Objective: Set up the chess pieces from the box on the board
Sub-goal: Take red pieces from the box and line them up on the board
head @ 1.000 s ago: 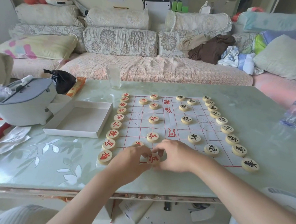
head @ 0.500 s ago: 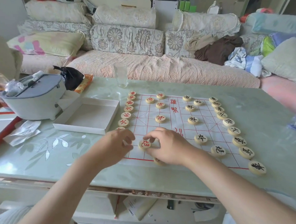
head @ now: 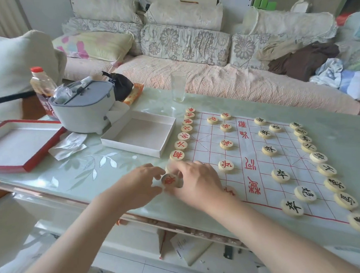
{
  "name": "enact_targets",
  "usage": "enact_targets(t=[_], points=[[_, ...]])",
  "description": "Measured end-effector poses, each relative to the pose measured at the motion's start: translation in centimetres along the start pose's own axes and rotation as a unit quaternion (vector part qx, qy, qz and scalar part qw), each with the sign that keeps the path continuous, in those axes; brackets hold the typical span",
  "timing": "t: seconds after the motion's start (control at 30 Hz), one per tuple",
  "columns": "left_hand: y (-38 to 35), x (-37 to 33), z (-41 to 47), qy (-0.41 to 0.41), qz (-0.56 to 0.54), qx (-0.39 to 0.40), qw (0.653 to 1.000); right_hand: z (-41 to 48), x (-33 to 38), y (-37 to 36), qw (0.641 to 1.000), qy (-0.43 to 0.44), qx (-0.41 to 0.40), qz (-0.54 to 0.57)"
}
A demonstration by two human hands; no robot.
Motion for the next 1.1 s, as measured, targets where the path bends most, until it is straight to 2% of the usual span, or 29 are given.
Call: enact_targets(t=[0.27, 0.43, 0.67, 0.87, 1.03, 1.1], points=[[0.9, 0.6, 0.3, 0.025, -0.011, -0.024, 0.999, 0.1, -1.1, -1.5, 0.997, -0.002, 0.070, 0.029], [0.5, -0.2, 0.6, -0.003, 0.001, -0.004, 1.000, 0.3, -1.2, -1.0, 0.998, -0.041, 0.033, 0.020], [0.9, 0.4, 0.5, 0.012, -0.026, -0.021, 0.999, 0.9, -0.5, -0.7, 0.996, -0.022, 0.043, 0.079], [0.9, 1.2, 0.0, 0.020, 0.003, -0.003, 1.000, 0.5, -1.3, -1.5, 0.989, -0.005, 0.126, 0.077], [0.7, 0.6, 0.4, 0.001, -0.009, 0.000, 1.000, 0.7, -0.8, -0.6, 0.997, -0.008, 0.068, 0.030], [0.3, 0.3, 0.6, -0.008, -0.014, 0.013, 1.000, 0.8, -0.5, -0.9, 0.997, -0.008, 0.071, 0.035]])
Point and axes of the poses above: each hand's wrist, its own z-axis towards the middle knuckle, its own y-axis out of the back of the hand, x = y × z, the point moved 7 cm from there along z, towards the middle knuckle, and after that the axes turned 4 degrees about y, right-handed, at the moved point
